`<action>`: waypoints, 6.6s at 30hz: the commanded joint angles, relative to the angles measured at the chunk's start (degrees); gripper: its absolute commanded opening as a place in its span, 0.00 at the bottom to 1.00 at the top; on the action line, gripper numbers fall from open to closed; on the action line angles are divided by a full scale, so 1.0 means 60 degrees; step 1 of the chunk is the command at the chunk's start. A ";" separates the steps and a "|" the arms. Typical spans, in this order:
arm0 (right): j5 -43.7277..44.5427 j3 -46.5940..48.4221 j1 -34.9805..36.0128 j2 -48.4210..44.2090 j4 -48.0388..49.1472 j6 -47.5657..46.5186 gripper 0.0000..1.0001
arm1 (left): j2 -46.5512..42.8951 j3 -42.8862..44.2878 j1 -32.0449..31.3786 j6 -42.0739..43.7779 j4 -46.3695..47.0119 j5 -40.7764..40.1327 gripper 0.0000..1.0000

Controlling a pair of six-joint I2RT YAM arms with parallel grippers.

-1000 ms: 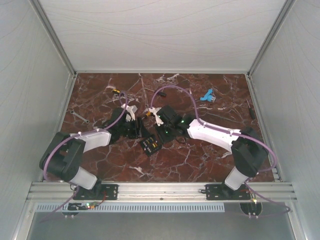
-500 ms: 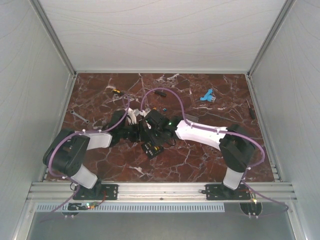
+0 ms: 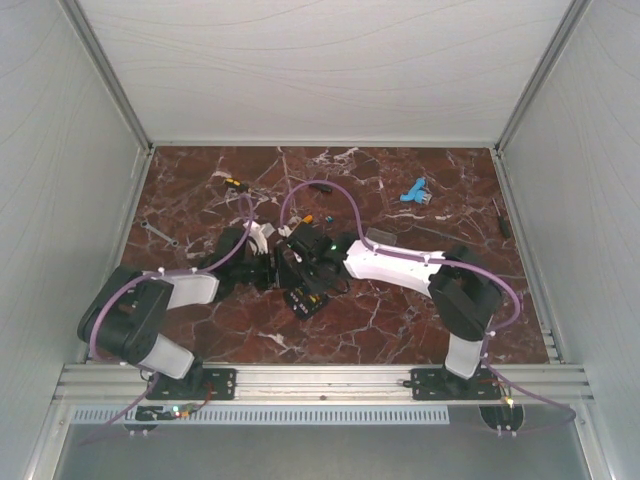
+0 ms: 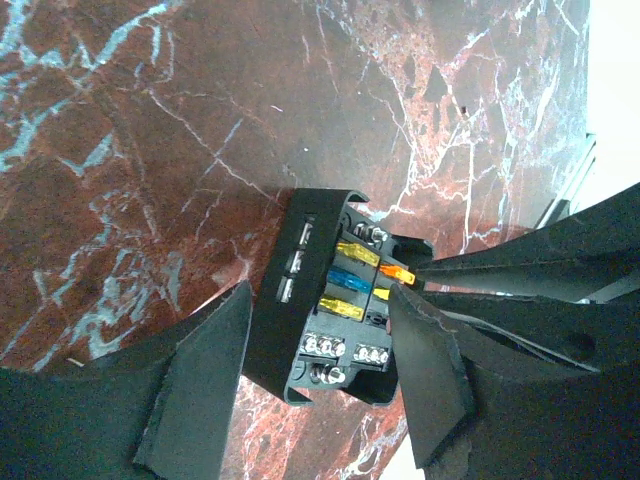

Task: Snap on the fuse box
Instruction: Install the fuse at the fuse box base.

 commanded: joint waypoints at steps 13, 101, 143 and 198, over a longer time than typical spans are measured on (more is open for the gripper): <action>-0.0426 0.0719 0.0128 0.0731 -0.0506 0.0004 0.10 | -0.0854 -0.0368 0.0098 0.0214 -0.0564 -0.0899 0.52; 0.0204 -0.0613 0.0174 -0.0135 -0.0171 0.0271 0.11 | -0.0764 -0.0672 0.0100 0.0201 -0.0418 -0.1020 0.34; -0.0020 0.0352 0.0124 0.0478 -0.0289 -0.0167 0.04 | -0.0852 -0.0679 0.0100 0.0185 -0.0402 -0.0878 0.35; -0.0386 0.0251 0.0429 -0.1073 -0.1092 -0.1127 0.28 | -0.1606 -0.0935 0.0101 -0.0236 -0.0085 -0.0572 0.38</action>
